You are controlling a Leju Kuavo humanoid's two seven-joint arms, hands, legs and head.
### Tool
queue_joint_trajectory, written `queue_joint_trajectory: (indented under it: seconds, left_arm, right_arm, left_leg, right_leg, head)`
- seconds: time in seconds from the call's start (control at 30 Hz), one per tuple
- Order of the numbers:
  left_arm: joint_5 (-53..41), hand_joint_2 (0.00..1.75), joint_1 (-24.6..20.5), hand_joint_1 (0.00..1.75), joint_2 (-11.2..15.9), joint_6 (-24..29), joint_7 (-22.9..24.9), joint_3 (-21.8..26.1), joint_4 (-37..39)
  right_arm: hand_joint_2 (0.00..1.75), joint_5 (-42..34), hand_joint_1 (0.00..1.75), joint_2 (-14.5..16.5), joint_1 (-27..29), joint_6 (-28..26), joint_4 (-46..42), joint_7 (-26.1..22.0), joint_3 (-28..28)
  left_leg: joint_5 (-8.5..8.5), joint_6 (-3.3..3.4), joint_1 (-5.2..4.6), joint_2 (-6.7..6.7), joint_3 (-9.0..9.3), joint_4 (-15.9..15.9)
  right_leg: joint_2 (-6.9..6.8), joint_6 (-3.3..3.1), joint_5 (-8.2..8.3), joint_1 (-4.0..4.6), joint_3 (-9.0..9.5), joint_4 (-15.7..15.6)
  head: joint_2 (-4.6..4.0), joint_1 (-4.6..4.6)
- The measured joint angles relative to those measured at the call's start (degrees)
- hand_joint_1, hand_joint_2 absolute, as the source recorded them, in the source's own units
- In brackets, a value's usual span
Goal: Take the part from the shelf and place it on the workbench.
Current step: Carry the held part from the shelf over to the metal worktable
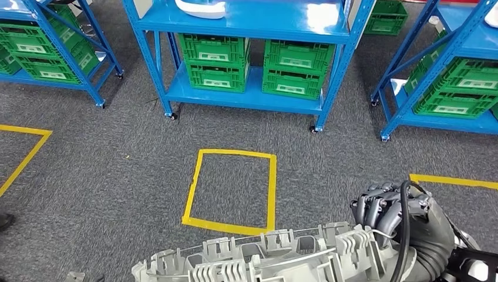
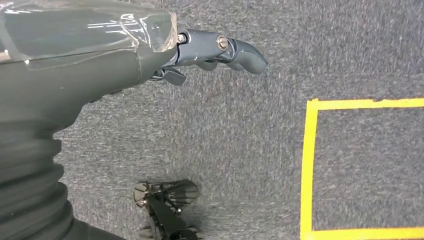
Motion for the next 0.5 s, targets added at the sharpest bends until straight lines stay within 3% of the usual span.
queue_joint_trajectory:
  seconds: [0.03,0.07,0.1,0.13,0.2,0.23,0.3,0.33,0.37,0.4,0.47,0.5]
  left_arm:
    - [-0.51,1.75,-0.35,0.00,-0.03,0.02,-0.62,0.34,0.50]
    - [-0.93,1.75,-0.67,0.00,-0.05,0.02,-1.12,0.64,0.95]
    - [-1.33,1.75,-0.95,0.00,-0.08,0.03,-1.55,0.93,1.34]
    - [-1.81,1.75,-1.23,0.00,-0.09,0.03,-1.95,1.23,1.66]
    - [-2.94,1.75,-1.59,0.00,-0.15,0.04,-2.75,1.92,2.10]
    - [-3.51,1.75,-1.70,0.00,-0.19,-0.02,-3.15,2.36,2.21]
    - [-4.43,1.75,-1.80,0.00,-0.20,-0.27,-3.74,3.28,2.33]
    - [-4.82,1.75,-1.91,0.00,-0.15,-0.49,-3.99,3.76,2.37]
    - [-5.18,1.75,-1.99,0.00,-0.11,-0.66,-4.21,4.19,2.43]
    - [-5.47,1.75,-2.08,0.00,-0.07,-0.80,-4.41,4.59,2.50]
    - [-5.97,1.75,-2.38,0.00,-0.04,-0.91,-4.79,5.26,2.70]
    - [-6.11,1.75,-2.57,0.00,-0.04,-0.92,-4.92,5.51,2.80]
  right_arm:
    - [1.75,0.01,1.75,0.10,-0.39,0.07,0.14,0.19,0.13]
    - [1.75,0.01,1.75,0.20,-0.78,0.14,0.27,0.30,0.27]
    - [1.75,-0.03,1.75,0.29,-1.15,0.24,0.40,0.35,0.41]
    - [1.75,-0.11,1.75,0.38,-1.55,0.38,0.50,0.34,0.54]
    - [1.75,-0.47,1.75,0.60,-2.41,0.72,0.63,0.21,0.83]
    - [1.75,-0.77,1.75,0.70,-2.77,0.85,0.69,0.09,0.95]
    - [1.75,-1.37,1.75,0.87,-3.17,1.00,0.85,-0.14,1.13]
    - [1.75,-1.63,1.75,0.96,-3.25,1.10,0.93,-0.25,1.17]
    - [1.75,-1.81,1.75,1.08,-3.29,1.27,1.02,-0.34,1.20]
    - [1.75,-1.91,1.75,1.21,-3.30,1.46,1.09,-0.41,1.23]
    - [1.75,-1.85,1.75,1.50,-3.30,1.72,1.20,-0.57,1.27]
    - [1.75,-1.73,1.75,1.64,-3.26,1.77,1.23,-0.68,1.28]
  left_leg:
    - [0.62,0.03,-0.13,0.01,-1.09,0.32]
    - [1.18,0.00,-0.19,0.01,-2.21,0.74]
    - [1.67,-0.09,-0.19,0.03,-3.34,1.27]
    - [2.09,-0.24,-0.23,0.09,-4.39,1.91]
    - [2.83,-0.71,-0.38,0.29,-6.02,3.17]
    - [3.25,-0.96,-0.43,0.48,-6.46,3.53]
    - [4.14,-1.55,-0.37,0.89,-6.90,3.61]
    - [3.71,-1.91,-0.24,0.89,-7.14,3.86]
    - [2.22,-2.30,-0.12,0.74,-7.48,4.75]
    - [-0.36,-2.69,0.04,0.49,-7.96,6.65]
    - [-6.51,-3.32,0.37,0.10,-9.14,13.15]
    - [-8.25,-3.50,0.49,0.04,-9.53,16.62]
  right_leg:
    - [0.03,0.46,-0.08,0.00,0.06,2.46]
    - [0.04,1.09,0.96,0.00,1.02,2.96]
    - [0.03,1.61,2.41,0.00,2.97,1.29]
    - [-0.31,1.87,3.33,0.01,5.88,-2.27]
    - [-1.19,1.40,2.67,0.33,11.65,-10.90]
    - [-1.51,0.96,1.89,0.54,13.12,-13.69]
    - [-1.22,-0.06,1.79,0.70,12.92,-14.99]
    - [-1.00,-0.51,2.34,0.60,12.37,-14.99]
    - [-0.88,-1.08,2.96,0.48,11.85,-14.98]
    - [-0.78,-1.53,3.67,0.32,11.22,-15.02]
    - [-0.57,-1.94,5.16,0.35,9.69,-14.90]
    - [-0.42,-1.92,5.92,0.39,8.80,-14.77]
  head:
    - [0.00,0.00]
    - [0.00,0.00]
    - [0.00,0.00]
    - [0.00,0.01]
    - [0.00,-0.04]
    - [0.00,-0.06]
    - [0.00,-0.17]
    - [0.00,-0.14]
    - [0.00,-0.21]
    - [0.00,-0.22]
    - [0.00,-0.28]
    - [0.00,-0.27]
